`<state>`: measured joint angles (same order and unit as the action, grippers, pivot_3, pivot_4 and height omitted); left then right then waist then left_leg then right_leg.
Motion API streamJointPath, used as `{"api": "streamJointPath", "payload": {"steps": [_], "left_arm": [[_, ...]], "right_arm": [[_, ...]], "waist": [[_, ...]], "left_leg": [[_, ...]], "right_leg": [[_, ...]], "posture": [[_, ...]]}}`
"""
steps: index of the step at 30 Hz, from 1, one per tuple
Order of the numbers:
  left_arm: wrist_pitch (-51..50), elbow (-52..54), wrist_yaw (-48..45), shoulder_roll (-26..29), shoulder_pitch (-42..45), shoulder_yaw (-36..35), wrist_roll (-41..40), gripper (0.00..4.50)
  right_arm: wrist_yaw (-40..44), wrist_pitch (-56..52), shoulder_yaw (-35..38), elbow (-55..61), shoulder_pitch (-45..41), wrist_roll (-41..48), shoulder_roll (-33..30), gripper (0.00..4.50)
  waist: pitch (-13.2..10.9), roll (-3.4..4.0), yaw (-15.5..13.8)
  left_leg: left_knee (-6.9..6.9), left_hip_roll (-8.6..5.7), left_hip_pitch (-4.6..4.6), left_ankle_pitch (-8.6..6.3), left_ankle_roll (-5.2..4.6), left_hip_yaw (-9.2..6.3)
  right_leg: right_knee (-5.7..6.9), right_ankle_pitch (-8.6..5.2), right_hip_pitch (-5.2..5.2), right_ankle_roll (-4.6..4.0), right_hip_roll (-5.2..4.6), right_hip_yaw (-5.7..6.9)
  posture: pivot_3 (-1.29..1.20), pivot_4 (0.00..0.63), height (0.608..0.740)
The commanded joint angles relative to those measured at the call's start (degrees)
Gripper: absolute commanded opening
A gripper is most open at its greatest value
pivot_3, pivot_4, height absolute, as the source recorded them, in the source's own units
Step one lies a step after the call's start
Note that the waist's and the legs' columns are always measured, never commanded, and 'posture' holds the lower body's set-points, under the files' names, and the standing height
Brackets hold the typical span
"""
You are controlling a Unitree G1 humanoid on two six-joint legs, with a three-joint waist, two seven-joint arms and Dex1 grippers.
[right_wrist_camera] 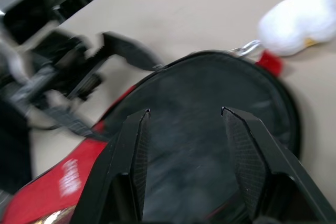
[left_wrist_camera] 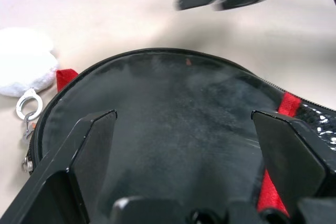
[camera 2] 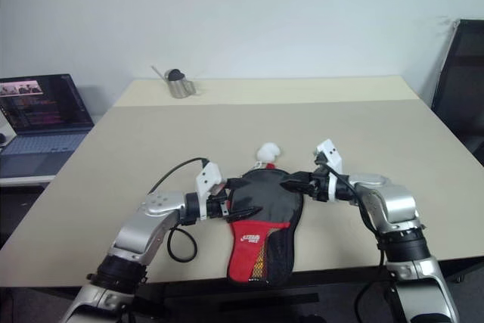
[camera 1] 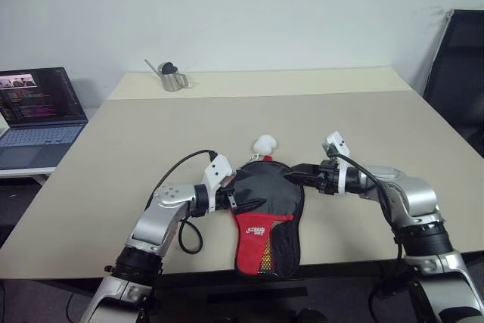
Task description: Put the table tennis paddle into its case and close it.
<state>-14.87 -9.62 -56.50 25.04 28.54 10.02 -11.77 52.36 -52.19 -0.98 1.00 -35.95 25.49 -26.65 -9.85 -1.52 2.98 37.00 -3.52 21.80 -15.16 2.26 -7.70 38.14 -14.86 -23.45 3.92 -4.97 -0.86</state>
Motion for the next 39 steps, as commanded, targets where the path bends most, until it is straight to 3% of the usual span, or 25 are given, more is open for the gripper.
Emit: {"api": "streamJointPath", "payload": {"steps": [1,8,11,16,20,24,29,39], "left_arm": [[2.81,-3.21,-0.53,-0.91,0.74,2.09,2.05,4.50],[5.99,-8.21,0.00,-3.30,1.69,3.28,4.33,4.50],[6.16,-8.38,0.00,-3.78,1.75,3.28,4.59,4.50],[5.97,-7.72,0.22,-4.17,1.40,2.99,4.80,4.50],[5.64,-7.12,0.37,-4.39,1.19,2.81,4.85,4.50],[5.29,-6.35,0.61,-4.30,0.82,2.65,4.86,4.50],[4.65,-5.00,1.21,-4.09,0.35,2.57,4.90,4.50],[2.43,-0.56,3.88,-3.17,-1.73,1.76,5.12,4.50]], "right_arm": [[-2.63,0.61,2.30,1.76,-2.19,1.01,-0.17,2.33],[-9.05,5.85,0.23,-8.33,-9.65,-2.27,4.55,2.33],[-10.50,9.02,-0.57,-14.35,-12.61,-4.12,7.00,2.86],[-13.23,18.47,-2.69,-28.63,-18.83,-9.36,12.90,4.47],[-15.45,28.55,-2.90,-41.32,-23.81,-13.25,16.72,4.47],[-22.15,40.75,-2.40,-57.51,-30.59,-17.62,20.63,4.47],[-31.14,51.72,-4.43,-69.91,-34.70,-24.53,23.15,4.47],[-38.19,51.48,-3.52,-77.61,-35.46,-30.20,27.86,4.47]], "waist": [[0.00,0.00,0.00],[0.00,0.00,-0.24],[0.01,0.00,-0.49],[0.03,0.03,-0.64],[0.03,0.04,-0.64],[0.03,0.04,-0.49],[0.03,0.04,-0.47],[0.05,0.10,0.42]], "left_leg": [[0.00,0.01,-0.02,0.00,0.00,0.00],[0.01,-0.01,-0.03,0.01,0.00,-0.02],[0.01,-0.01,-0.03,0.01,0.01,-0.04],[-0.01,-0.02,-0.03,0.02,0.02,-0.01],[0.00,-0.02,-0.03,0.03,0.04,-0.03],[-0.02,-0.03,-0.04,0.12,0.21,0.01],[-0.04,-0.03,-0.02,0.13,0.23,0.00],[-0.06,-0.01,-0.03,0.14,0.24,0.02]], "right_leg": [[-0.02,0.00,0.03,0.00,0.01,0.01],[-0.02,0.01,0.05,0.00,0.00,0.02],[-0.03,0.02,0.06,0.00,-0.01,0.04],[-0.03,0.02,0.04,0.00,-0.01,0.01],[-0.02,0.03,0.03,-0.02,0.00,0.03],[-0.02,0.04,0.00,-0.03,0.00,-0.03],[-0.02,0.04,-0.04,-0.03,0.00,-0.04],[0.02,0.04,-0.09,-0.03,0.01,-0.10]], "posture": [[0.00,0.150,0.740],[0.00,0.150,0.740],[0.00,0.150,0.740],[0.00,0.150,0.740],[0.00,0.150,0.740],[0.00,0.150,0.740],[0.00,0.150,0.740],[0.00,0.150,0.740]]}}
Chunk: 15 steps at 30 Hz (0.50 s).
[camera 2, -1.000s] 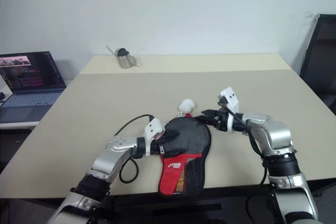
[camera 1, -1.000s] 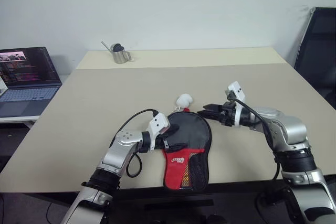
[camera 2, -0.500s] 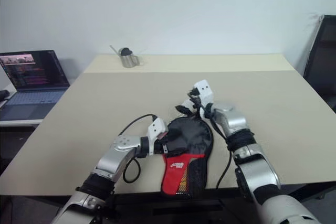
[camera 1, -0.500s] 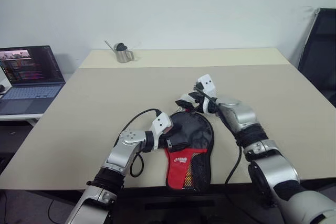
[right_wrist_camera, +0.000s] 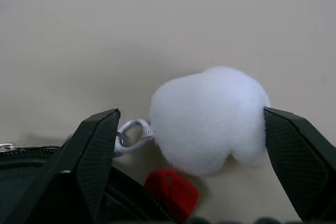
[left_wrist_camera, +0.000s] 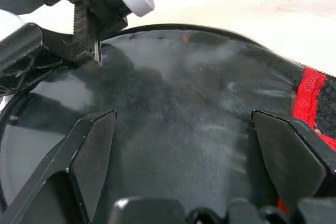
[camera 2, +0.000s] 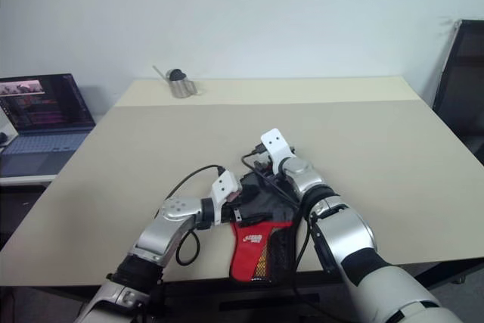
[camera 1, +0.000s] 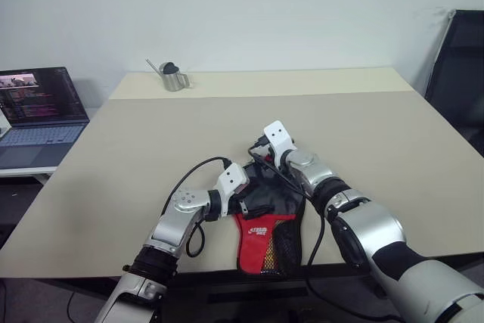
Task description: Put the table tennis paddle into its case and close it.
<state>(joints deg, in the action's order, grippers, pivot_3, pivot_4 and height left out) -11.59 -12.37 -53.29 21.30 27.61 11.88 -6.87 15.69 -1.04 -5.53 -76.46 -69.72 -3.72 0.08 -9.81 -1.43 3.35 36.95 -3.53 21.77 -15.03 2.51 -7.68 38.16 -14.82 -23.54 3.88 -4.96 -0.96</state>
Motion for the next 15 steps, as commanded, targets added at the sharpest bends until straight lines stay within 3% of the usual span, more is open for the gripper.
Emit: {"api": "streamJointPath", "payload": {"steps": [1,4,11,15], "left_arm": [[-1.13,2.60,0.88,0.63,-1.04,-0.18,0.17,4.50],[-1.75,3.77,1.25,0.94,-1.76,-0.29,0.13,4.50],[-1.05,2.68,1.85,0.31,-1.20,0.92,1.07,4.50],[0.58,-1.25,1.73,-1.52,0.80,2.51,2.30,4.50]], "right_arm": [[-2.48,0.23,1.15,-0.30,-1.77,-1.23,1.36,4.47],[-5.57,0.33,0.86,-0.58,-2.10,-2.73,1.93,3.89],[-8.14,-0.20,1.04,-0.75,-2.12,-4.60,2.49,1.45],[-8.21,-0.28,1.25,-0.68,-1.64,-4.88,2.66,0.32]], "waist": [[0.01,0.01,0.07],[0.01,0.02,0.15],[0.01,0.02,0.32],[0.02,0.03,0.23]], "left_leg": [[0.00,0.01,-0.01,0.00,0.00,0.00],[0.00,0.01,-0.01,0.00,0.00,0.00],[-0.01,0.01,-0.01,0.00,0.00,0.00],[0.02,-0.01,-0.02,0.00,-0.01,-0.01]], "right_leg": [[0.01,0.00,0.00,0.00,0.01,0.00],[0.02,0.00,0.00,0.00,0.02,-0.01],[0.02,0.00,-0.01,0.00,0.03,-0.01],[0.04,0.00,0.02,-0.01,0.02,0.00]], "posture": [[0.00,0.150,0.740],[0.00,0.150,0.740],[0.00,0.150,0.740],[0.00,0.150,0.740]]}}
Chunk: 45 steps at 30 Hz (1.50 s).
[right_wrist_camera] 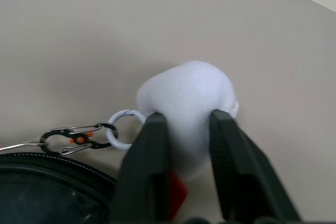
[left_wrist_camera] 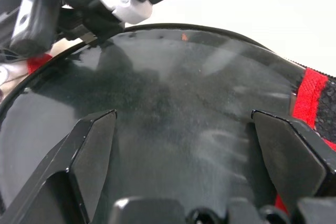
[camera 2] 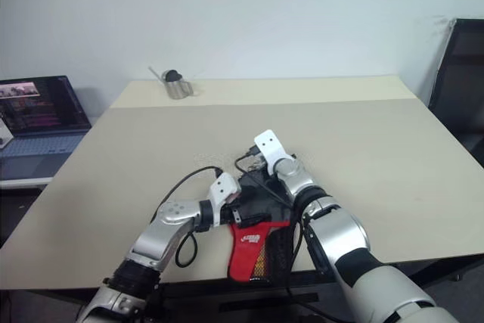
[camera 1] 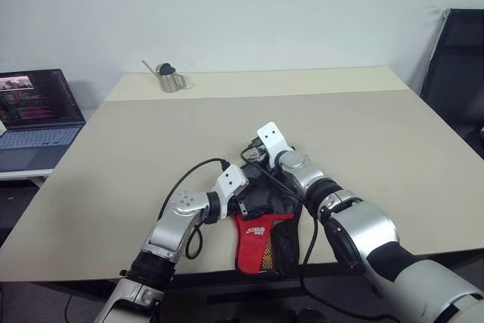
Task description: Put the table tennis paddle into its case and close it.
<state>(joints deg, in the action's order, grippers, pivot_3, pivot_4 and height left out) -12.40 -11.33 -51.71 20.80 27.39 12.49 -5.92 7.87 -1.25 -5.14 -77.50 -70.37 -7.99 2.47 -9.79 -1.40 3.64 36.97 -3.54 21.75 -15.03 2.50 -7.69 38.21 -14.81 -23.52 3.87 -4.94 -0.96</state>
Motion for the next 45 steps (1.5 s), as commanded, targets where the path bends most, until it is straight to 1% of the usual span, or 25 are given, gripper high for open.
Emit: {"api": "streamJointPath", "payload": {"steps": [1,2,11,20,26,29,33,34,36,38,42,44,45], "left_arm": [[1.86,-3.45,0.08,-1.47,1.36,2.21,1.65,4.50],[2.24,-4.33,0.09,-1.83,1.61,2.40,1.88,4.50],[4.66,-10.38,0.09,-5.16,2.86,3.66,2.72,4.50],[6.14,-14.74,-0.69,-6.02,3.30,3.27,2.71,4.50],[6.82,-17.00,-1.29,-6.00,3.82,2.86,2.46,4.50],[7.38,-18.04,-1.42,-6.26,4.11,2.79,2.53,4.50],[8.06,-19.85,-1.19,-7.07,5.10,2.59,2.77,4.50],[8.22,-20.22,-1.19,-7.29,5.36,2.50,2.78,4.50],[8.64,-21.08,-1.11,-7.70,5.90,2.41,2.89,4.50],[9.21,-22.21,-0.94,-8.09,6.52,2.34,3.12,4.50],[10.14,-23.70,-0.73,-8.61,7.21,2.31,3.48,4.50],[10.51,-24.24,-0.69,-8.82,7.53,2.30,3.64,4.50],[10.69,-24.52,-0.71,-8.89,7.68,2.26,3.72,4.50]], "right_arm": [[-0.42,-0.07,0.89,0.41,-0.91,-0.60,0.33,0.12],[-0.42,-0.06,0.91,0.45,-0.87,-0.60,0.37,0.02],[-0.66,0.33,2.35,1.17,-1.50,-0.04,-1.09,0.02],[1.98,-0.88,4.64,2.88,-1.99,2.08,-4.27,0.02],[4.86,-4.57,7.36,5.67,-2.24,4.59,-9.07,0.02],[6.49,-6.02,6.89,7.43,-1.18,4.30,-11.67,0.02],[10.76,-9.02,5.42,12.30,2.27,3.51,-15.69,0.02],[12.07,-10.08,4.95,14.42,3.64,3.29,-16.66,0.02],[16.34,-13.82,3.39,22.66,8.84,2.68,-19.79,0.02],[21.24,-19.28,1.76,34.42,15.78,2.52,-23.39,0.02],[27.60,-30.41,0.36,55.77,26.98,3.86,-28.61,0.02],[29.98,-34.95,0.24,63.70,30.74,4.81,-30.86,0.02],[30.78,-36.81,0.32,67.05,32.26,5.20,-31.93,0.02]], "waist": [[0.01,0.00,-0.09],[0.02,0.01,-0.10],[0.27,0.32,-0.26],[0.56,0.63,-0.57],[0.60,0.66,-0.67],[0.61,0.69,-0.69],[0.64,0.70,-0.93],[0.64,0.70,-0.99],[0.64,0.70,-1.39],[0.65,0.70,-1.97],[0.76,0.89,-2.03],[0.77,0.94,-2.03],[0.79,0.96,-1.98]], "left_leg": [[0.00,0.00,0.00,0.00,0.00,-0.01],[0.00,0.00,-0.02,0.00,0.00,-0.01],[0.01,-0.01,-0.07,0.00,-0.01,-0.01],[0.00,-0.04,-0.33,-0.12,-0.22,-0.03],[0.02,-0.06,-0.36,-0.11,-0.24,-0.04],[0.02,-0.07,-0.38,-0.11,-0.24,-0.02],[0.03,-0.08,-0.42,-0.10,-0.25,-0.02],[0.05,-0.10,-0.43,-0.10,-0.26,-0.01],[0.06,-0.14,-0.45,-0.09,-0.28,-0.01],[0.09,-0.16,-0.44,-0.08,-0.28,-0.02],[0.07,-0.18,-0.47,-0.09,-0.28,-0.02],[0.03,-0.17,-0.71,-0.09,-0.29,-0.01],[-0.03,-0.17,-0.93,-0.10,-0.30,-0.05]], "right_leg": [[0.00,0.00,0.01,0.00,0.00,0.01],[0.00,0.00,0.02,0.00,0.00,0.01],[0.02,0.00,0.09,0.00,0.00,0.01],[0.01,0.00,0.37,0.00,-0.02,0.03],[0.10,0.00,0.40,0.01,-0.02,0.03],[0.17,0.00,0.40,0.01,-0.02,0.02],[0.27,-0.01,0.42,0.02,-0.03,0.02],[0.30,-0.01,0.43,0.02,-0.05,0.03],[0.33,-0.01,0.45,0.02,-0.09,0.03],[0.32,-0.02,0.49,0.04,-0.10,0.06],[0.24,-0.04,0.58,0.08,-0.14,0.09],[0.11,-0.07,0.92,0.13,-0.12,0.19],[-0.18,-0.17,1.27,0.29,-0.07,0.31]], "posture": [[0.00,0.150,0.740],[0.00,0.150,0.740],[0.00,0.150,0.740],[0.00,0.150,0.740],[0.00,0.150,0.740],[0.00,0.150,0.740],[0.00,0.150,0.740],[0.00,0.150,0.740],[0.00,0.150,0.740],[0.00,0.150,0.740],[0.00,0.150,0.740],[0.00,0.150,0.740],[0.00,0.150,0.740]]}}
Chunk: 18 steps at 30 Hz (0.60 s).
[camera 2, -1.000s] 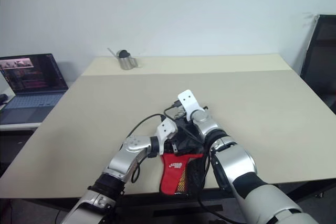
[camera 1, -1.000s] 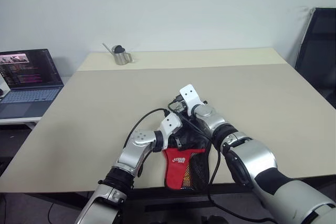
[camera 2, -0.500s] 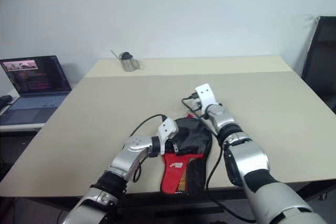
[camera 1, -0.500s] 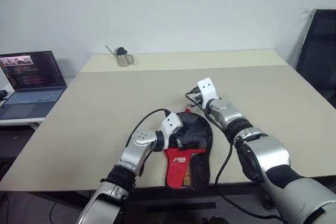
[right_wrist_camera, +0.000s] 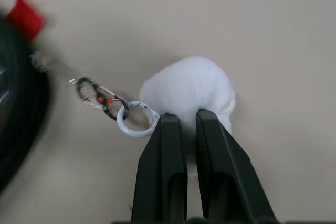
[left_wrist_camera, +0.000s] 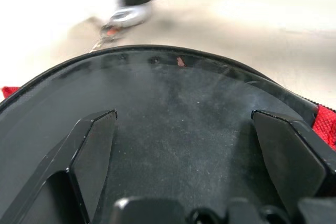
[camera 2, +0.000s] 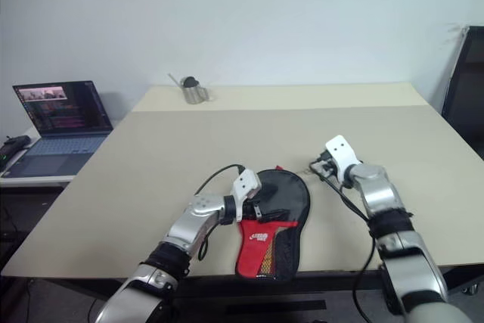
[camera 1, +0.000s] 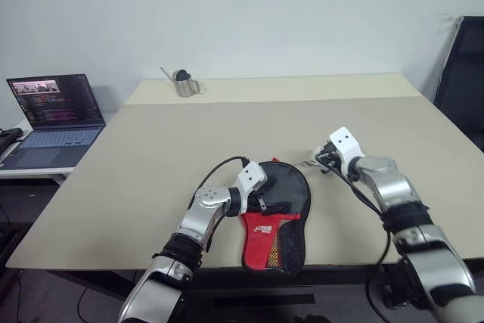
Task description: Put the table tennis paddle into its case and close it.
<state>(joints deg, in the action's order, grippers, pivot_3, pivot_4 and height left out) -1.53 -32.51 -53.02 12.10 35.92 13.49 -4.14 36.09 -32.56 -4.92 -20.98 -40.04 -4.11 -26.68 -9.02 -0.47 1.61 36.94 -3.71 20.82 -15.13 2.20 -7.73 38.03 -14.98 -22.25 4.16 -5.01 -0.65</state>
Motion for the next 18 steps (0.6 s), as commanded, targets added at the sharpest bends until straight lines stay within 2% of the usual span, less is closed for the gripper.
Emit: {"api": "streamJointPath", "payload": {"steps": [1,6,18], "left_arm": [[0.04,-3.66,0.63,-0.27,-0.66,1.24,2.05,4.50],[0.84,-5.12,0.78,-0.65,0.28,1.15,2.34,4.50],[2.61,-7.75,0.95,-1.40,1.56,1.18,2.71,4.50]], "right_arm": [[3.72,-7.69,0.24,13.87,3.43,2.13,-3.94,0.02],[9.31,-15.88,0.70,27.36,9.72,6.39,-10.00,0.02],[16.05,-27.85,1.69,48.03,21.32,18.23,-21.04,0.02]], "waist": [[0.02,0.02,0.06],[0.01,0.00,-0.19],[-0.10,-0.19,-1.17]], "left_leg": [[0.02,0.03,-0.05,-0.01,0.00,-0.01],[0.06,0.07,-0.01,0.01,-0.03,-0.01],[0.01,0.12,0.06,0.00,-0.03,-0.01]], "right_leg": [[-0.07,-0.06,0.10,0.10,0.03,0.03],[-0.27,-0.01,0.20,0.26,-0.01,0.04],[-0.47,-0.02,0.23,0.28,-0.02,0.14]], "posture": [[0.00,0.150,0.740],[0.00,0.150,0.740],[0.00,0.150,0.740]]}}
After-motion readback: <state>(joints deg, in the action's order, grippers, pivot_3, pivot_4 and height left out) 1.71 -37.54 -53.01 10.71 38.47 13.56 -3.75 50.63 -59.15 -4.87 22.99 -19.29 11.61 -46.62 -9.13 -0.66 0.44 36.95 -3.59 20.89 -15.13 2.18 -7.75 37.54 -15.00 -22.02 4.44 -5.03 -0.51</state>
